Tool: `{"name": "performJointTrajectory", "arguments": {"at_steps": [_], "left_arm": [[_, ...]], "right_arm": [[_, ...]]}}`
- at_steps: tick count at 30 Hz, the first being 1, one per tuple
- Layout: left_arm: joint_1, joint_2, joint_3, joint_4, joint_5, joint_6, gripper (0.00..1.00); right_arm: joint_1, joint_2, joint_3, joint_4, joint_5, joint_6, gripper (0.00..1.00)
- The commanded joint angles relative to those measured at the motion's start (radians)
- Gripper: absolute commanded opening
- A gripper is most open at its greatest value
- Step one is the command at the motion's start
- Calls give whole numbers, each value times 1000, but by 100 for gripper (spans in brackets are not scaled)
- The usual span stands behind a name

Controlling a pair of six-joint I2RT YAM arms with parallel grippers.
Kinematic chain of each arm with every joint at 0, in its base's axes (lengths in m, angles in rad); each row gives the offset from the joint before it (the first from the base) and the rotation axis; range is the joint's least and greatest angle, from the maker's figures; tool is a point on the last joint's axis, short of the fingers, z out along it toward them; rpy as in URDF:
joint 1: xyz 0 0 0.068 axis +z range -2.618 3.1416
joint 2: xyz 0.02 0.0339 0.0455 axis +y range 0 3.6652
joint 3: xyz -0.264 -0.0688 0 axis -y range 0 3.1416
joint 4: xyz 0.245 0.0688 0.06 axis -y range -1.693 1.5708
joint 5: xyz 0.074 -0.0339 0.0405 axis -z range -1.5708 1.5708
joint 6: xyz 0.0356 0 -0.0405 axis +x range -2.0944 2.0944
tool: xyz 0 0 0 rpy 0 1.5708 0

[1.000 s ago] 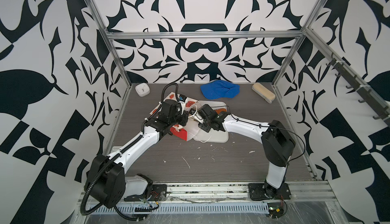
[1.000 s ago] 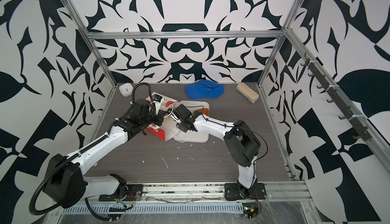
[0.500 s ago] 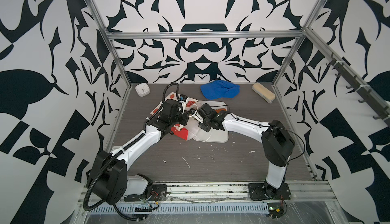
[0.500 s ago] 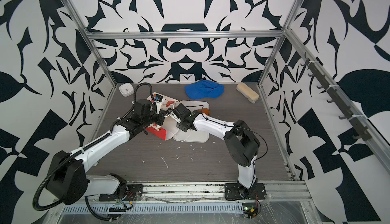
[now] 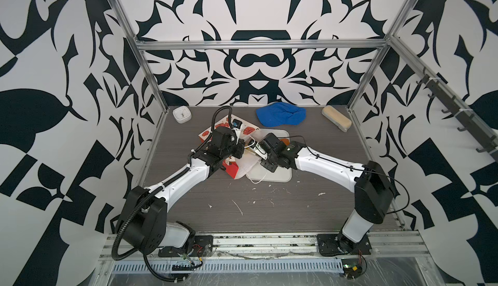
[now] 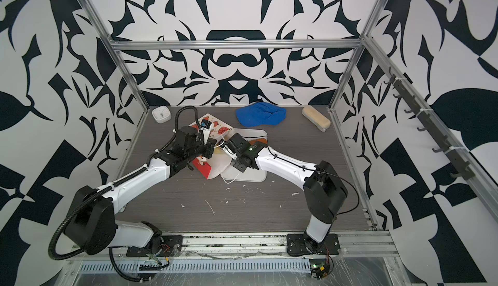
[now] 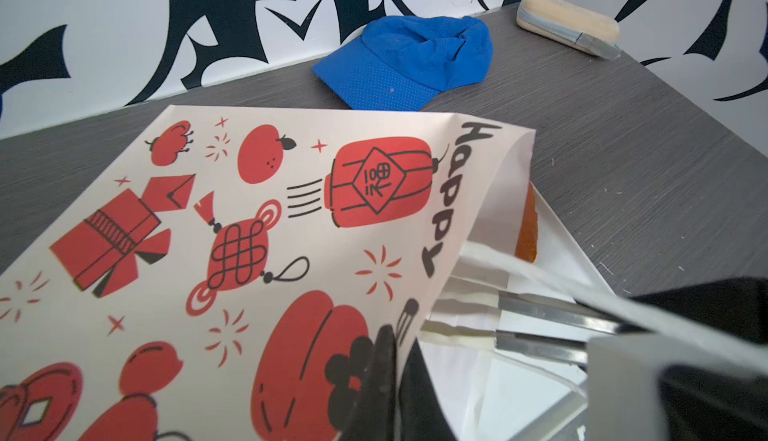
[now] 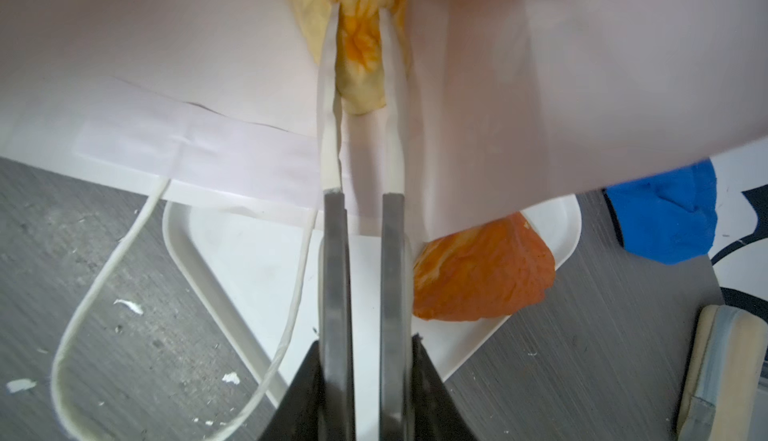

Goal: Take the fake bread out of the paper bag
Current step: 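Close the tongs with the right gripper around the yellow bread inside the bag, then pull the yellow bread out with the tongs while the left gripper holds the bag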

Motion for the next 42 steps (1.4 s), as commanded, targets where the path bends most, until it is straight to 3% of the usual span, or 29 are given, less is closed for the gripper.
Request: {"name": "performJointTrajectory", "arguments": {"at_steps": [1, 7, 12, 26, 32, 42], "left_arm": [[22, 28, 16, -28, -88, -15, 6], [31, 52, 31, -26, -94, -33, 5], [31, 94, 53, -20, -59, -45, 5], [22, 113, 54, -37, -99, -80, 5], [20, 103, 30, -45, -159, -108, 4], [21, 92, 8, -32, -237, -157, 3]], "right_arm": [[4, -133, -11, 7, -9, 59, 19], [3, -237, -64, -17, -67, 106, 19], [3, -226, -39, 8, -114, 145, 19], [4, 72, 244, -16, -120, 224, 19], [3, 156, 356, -109, -107, 243, 19], [1, 37, 263, -133, -113, 279, 19]]}}
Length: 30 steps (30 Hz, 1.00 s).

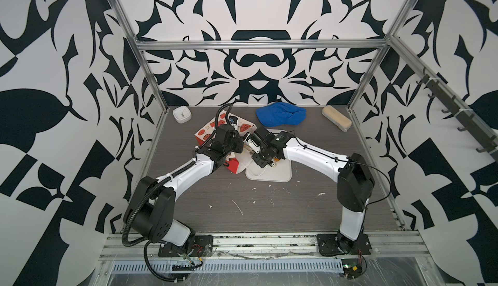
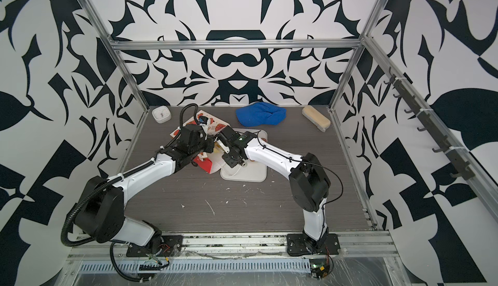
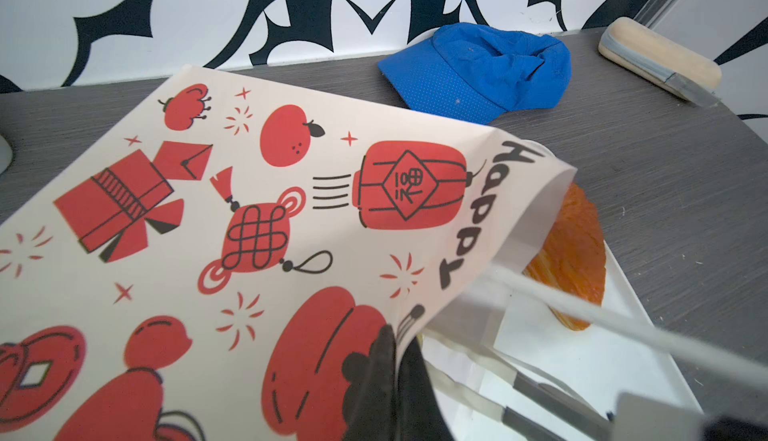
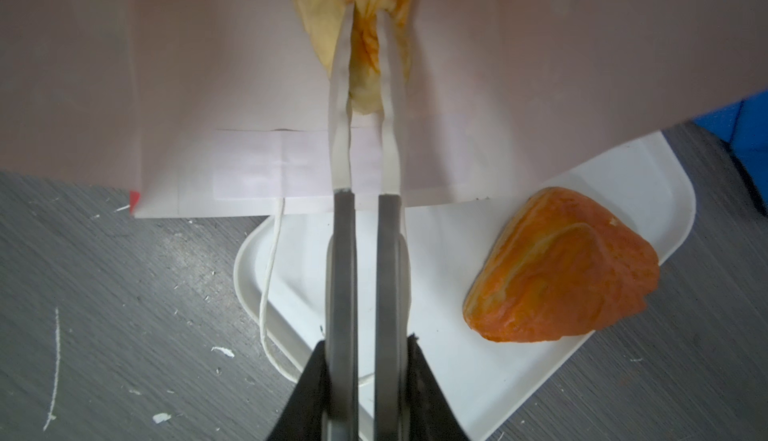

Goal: Take the fake bread out of the paper bag
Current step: 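Pull the yellow bread out with the tongs while the left gripper holds the bag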

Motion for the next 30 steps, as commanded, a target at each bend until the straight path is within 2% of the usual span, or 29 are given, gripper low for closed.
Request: {"name": "performJointTrajectory", "arguments": {"at_steps": [1, 10, 14, 18, 24, 30], "left_arm": [[12, 6, -31, -60, -87, -29, 3], [24, 20, -21, -56, -88, -64, 3], [23, 38, -8, -62, -89, -68, 3], [24, 58, 1, -55, -68, -73, 3], [22, 62, 4, -55, -37, -87, 3], [21, 54, -8, -59, -28, -94, 4]], "right_arm": [[-1, -153, -9, 33, 6, 42, 19], [-17, -333, -184, 69, 27, 85, 19], [-22, -380, -201, 93, 3, 110, 19], [-22, -347, -185, 136, -29, 128, 20], [-22, -217, -140, 221, -72, 137, 20], [-22, -95, -40, 218, -79, 141, 19]]}}
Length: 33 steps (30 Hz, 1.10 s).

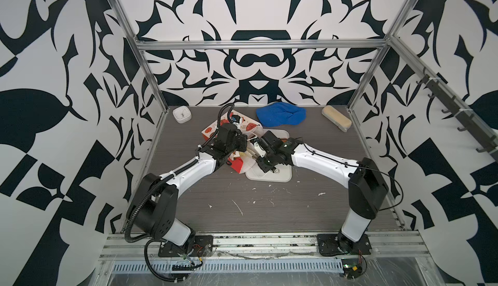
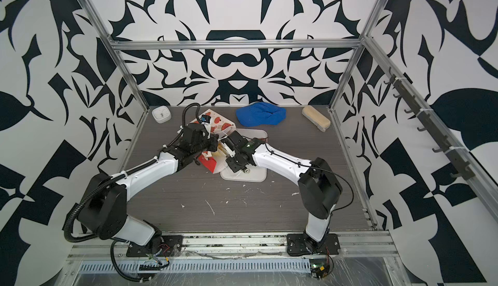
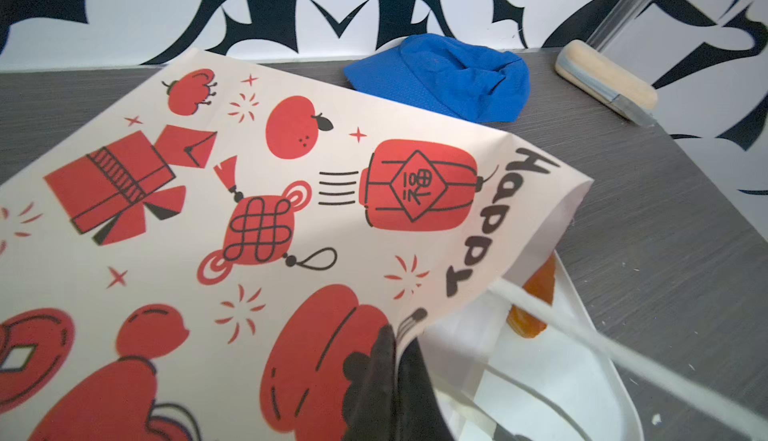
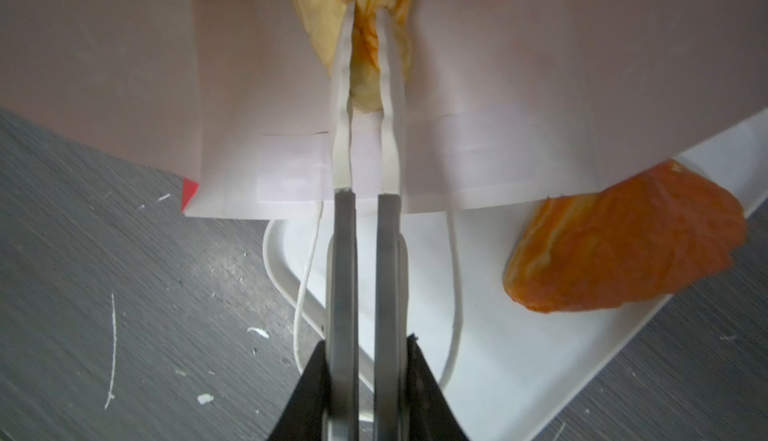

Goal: Take the fake bread out of the paper bag
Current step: 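Pull the yellow bread out with the tongs while the left gripper holds the bag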

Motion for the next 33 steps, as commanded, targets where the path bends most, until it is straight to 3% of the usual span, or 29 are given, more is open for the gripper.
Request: {"name": "performJointTrajectory", "arguments": {"at_steps": [1, 7, 13, 25, 33], "left_arm": [[27, 22, -33, -78, -83, -26, 3], [27, 18, -44, -72, -94, -39, 3], [27, 10, -43, -55, -84, -54, 3], [31, -12, -17, -65, -77, -69, 2], [58, -9, -7, -57, -81, -106, 2]], "right_arm": [[-7, -1, 130, 73, 3, 34, 20], [-11, 89, 249, -25, -32, 64, 19], [-14, 114, 267, -74, -81, 72, 19], [-18, 181, 260, -78, -127, 75, 19], [-18, 149, 195, -103, -150, 78, 19]]}}
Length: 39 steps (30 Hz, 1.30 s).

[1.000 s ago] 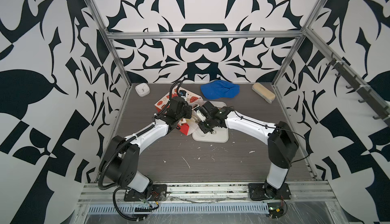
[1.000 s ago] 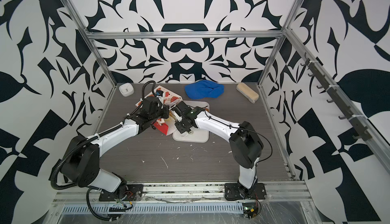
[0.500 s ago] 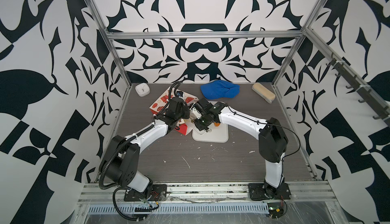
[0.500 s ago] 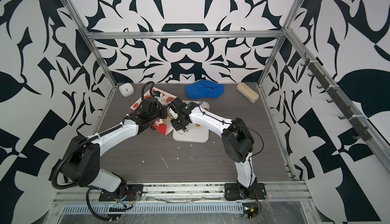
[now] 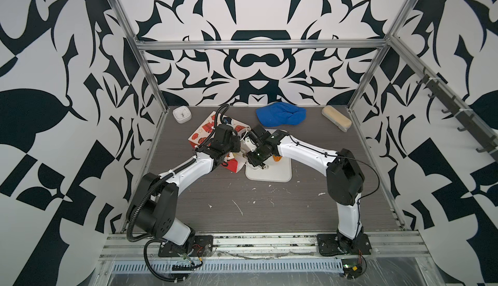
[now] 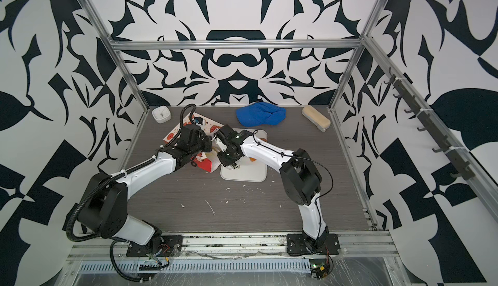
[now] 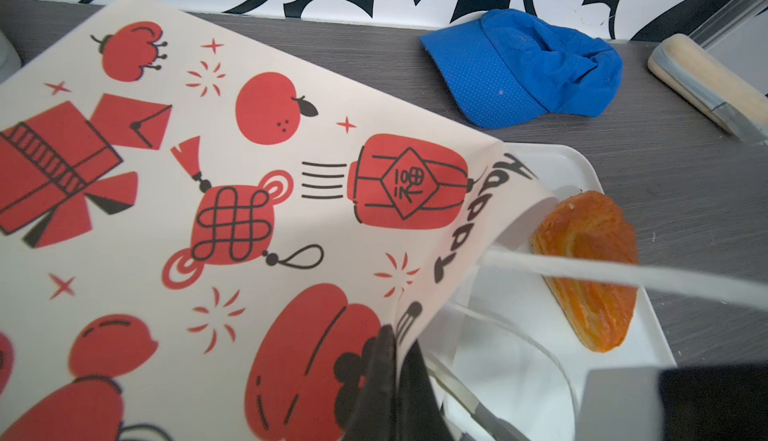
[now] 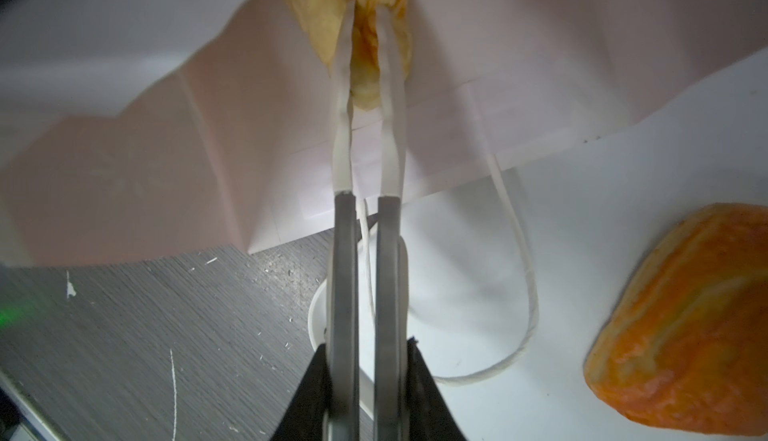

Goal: Take the fake bread out of the paper bag
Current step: 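Pull the yellow bread out with the tongs while the left gripper holds the bag, then carry the yellow bread in the tongs over the tray beside the orange bread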

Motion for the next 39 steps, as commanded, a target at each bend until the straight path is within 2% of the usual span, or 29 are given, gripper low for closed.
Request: {"name": "performJointTrajectory", "arguments": {"at_steps": [1, 7, 20, 26, 31, 39], "left_arm": [[17, -10, 13, -3, -11, -49, 2], [27, 13, 27, -7, -4, -45, 2], [26, 22, 1, -8, -23, -36, 2], [27, 11, -6, -8, -33, -34, 2], [32, -1, -7, -8, -34, -37, 2], [35, -47, -9, -28, -54, -25, 2]], "right_arm": [[-5, -47, -29, -25, -31, 22, 19], [-5, -116, -99, -17, -56, 31, 18], [-13, -281, -148, -98, 50, 22, 18], [-44, -388, -224, -134, 84, 33, 18], [-88, -525, -296, -156, 59, 50, 18], [-131, -659, -348, -194, 148, 77, 18]]}}
